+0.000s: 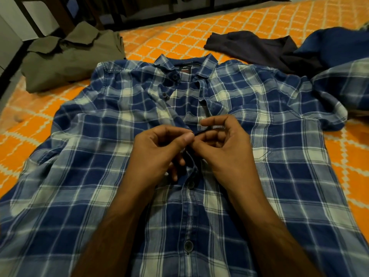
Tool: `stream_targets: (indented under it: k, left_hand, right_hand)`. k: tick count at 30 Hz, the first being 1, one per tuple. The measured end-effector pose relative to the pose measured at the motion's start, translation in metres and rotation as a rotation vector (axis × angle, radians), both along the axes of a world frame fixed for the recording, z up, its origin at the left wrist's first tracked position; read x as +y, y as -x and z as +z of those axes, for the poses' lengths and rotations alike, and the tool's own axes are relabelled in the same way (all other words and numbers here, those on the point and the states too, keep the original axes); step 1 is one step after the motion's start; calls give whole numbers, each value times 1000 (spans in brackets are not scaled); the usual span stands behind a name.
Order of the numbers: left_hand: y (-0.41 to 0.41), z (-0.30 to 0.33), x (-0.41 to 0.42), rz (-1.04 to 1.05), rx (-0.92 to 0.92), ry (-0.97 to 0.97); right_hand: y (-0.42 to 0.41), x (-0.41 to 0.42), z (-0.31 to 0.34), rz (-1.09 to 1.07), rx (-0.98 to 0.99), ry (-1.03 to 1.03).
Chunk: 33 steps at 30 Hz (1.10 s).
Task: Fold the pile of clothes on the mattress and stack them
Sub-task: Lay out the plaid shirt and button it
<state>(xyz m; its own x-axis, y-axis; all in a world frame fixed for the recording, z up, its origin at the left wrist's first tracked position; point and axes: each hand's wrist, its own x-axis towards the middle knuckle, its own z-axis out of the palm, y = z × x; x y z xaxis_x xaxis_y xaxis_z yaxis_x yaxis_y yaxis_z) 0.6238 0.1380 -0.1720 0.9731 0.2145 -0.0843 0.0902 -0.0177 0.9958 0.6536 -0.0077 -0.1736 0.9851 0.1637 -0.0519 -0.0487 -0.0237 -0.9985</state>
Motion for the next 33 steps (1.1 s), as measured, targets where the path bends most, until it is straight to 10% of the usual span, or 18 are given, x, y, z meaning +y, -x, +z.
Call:
stream_targets:
  k: [17, 33]
  left_hand:
    - [-6, -11, -11, 247, -157, -424]
    - [-9, -14, -14, 127, -189, -348]
  right_hand:
    - [0, 0, 1, -21, -87, 112]
    - [-7, 0, -9, 11, 58, 21]
